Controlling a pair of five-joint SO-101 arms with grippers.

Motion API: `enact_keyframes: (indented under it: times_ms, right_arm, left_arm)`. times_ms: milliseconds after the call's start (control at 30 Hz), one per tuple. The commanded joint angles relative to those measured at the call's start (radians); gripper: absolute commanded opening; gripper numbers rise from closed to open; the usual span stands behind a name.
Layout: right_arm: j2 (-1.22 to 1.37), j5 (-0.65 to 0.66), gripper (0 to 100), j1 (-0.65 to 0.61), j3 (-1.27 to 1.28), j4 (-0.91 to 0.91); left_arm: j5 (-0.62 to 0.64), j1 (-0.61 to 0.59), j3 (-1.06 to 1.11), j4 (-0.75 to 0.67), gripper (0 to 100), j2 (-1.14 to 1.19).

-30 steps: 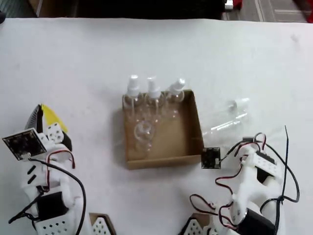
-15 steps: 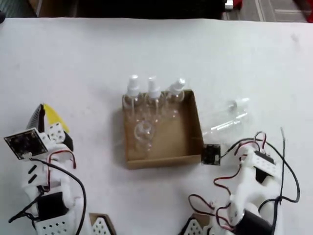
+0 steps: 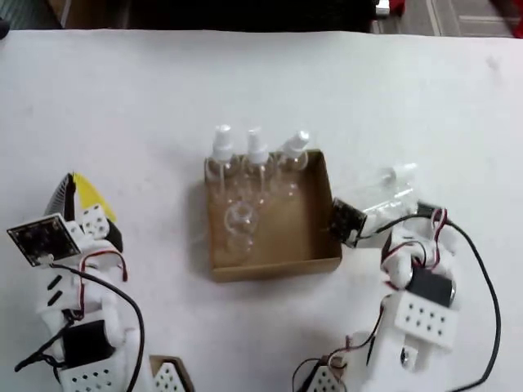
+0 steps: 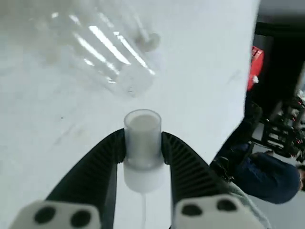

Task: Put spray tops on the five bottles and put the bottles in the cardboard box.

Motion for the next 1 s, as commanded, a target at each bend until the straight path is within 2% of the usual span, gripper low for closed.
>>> enact_keyframes:
  times_ms: [0,133,267,467,567,800,900,967]
  right_arm:
    - [-0.154,-0.198,1.6,-0.005,-0.031,-0.045]
    - [-0.282,-0.465,1.6,0.021,-0.031,-0.173]
    - [-0.371,-0.677,1.6,0.051,-0.048,-0.228]
    - [-0.375,-1.071,1.6,0.041,-0.278,-0.071]
    - [-0.315,-1.246,1.5,-0.007,-0.425,-0.002]
    - [-0.114,-1.387,1.6,-0.217,-0.715,0.2]
    - [-0.097,-1.465,1.6,-0.355,-0.795,0.282]
    - [-0.122,-1.482,1.6,-0.496,-0.836,0.326]
  left_arm:
    - [-0.011,0.01,-0.008,-0.011,2,-0.012]
    - [-0.011,0.01,-0.008,-0.011,2,-0.012]
    - [-0.011,0.008,-0.008,-0.011,2,-0.012]
    - [-0.011,0.008,-0.008,-0.011,2,-0.012]
    - [-0.011,0.008,-0.008,-0.011,2,-0.012]
    - [-0.011,0.008,-0.009,-0.011,2,-0.012]
    - [-0.011,0.008,-0.009,-0.011,2,-0.012]
    - [-0.011,0.008,-0.009,-0.011,2,-0.012]
